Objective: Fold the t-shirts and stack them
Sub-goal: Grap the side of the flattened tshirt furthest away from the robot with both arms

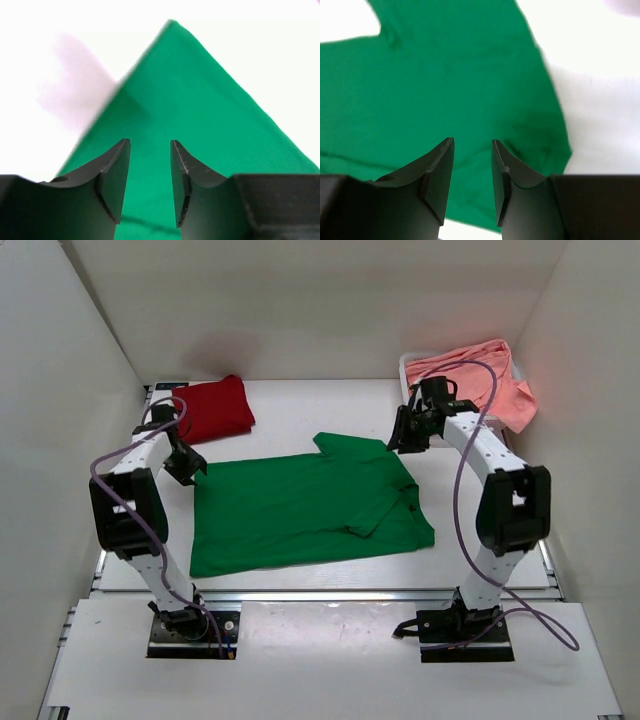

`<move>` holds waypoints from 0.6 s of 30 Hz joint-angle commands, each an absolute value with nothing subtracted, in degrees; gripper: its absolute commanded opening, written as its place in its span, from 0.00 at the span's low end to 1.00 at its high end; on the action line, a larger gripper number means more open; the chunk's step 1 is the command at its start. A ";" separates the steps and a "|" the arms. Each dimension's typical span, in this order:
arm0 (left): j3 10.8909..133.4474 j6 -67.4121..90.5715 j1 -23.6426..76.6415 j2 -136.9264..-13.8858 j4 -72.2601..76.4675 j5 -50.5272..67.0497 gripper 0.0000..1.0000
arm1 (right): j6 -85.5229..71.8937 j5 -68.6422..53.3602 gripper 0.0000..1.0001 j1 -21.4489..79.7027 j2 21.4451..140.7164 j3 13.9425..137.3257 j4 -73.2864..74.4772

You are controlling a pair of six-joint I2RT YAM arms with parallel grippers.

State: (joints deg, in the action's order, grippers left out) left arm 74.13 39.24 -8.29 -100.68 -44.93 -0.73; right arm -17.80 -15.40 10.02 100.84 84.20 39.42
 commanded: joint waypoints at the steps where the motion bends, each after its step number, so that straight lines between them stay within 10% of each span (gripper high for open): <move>1: 77.07 40.34 -9.23 -102.83 -38.86 -3.69 0.50 | -17.75 -14.15 0.33 10.28 106.32 90.41 33.75; 18: 91.85 41.92 -9.67 -119.26 -42.63 -5.28 0.55 | -17.31 -14.86 0.32 9.40 118.74 104.32 35.50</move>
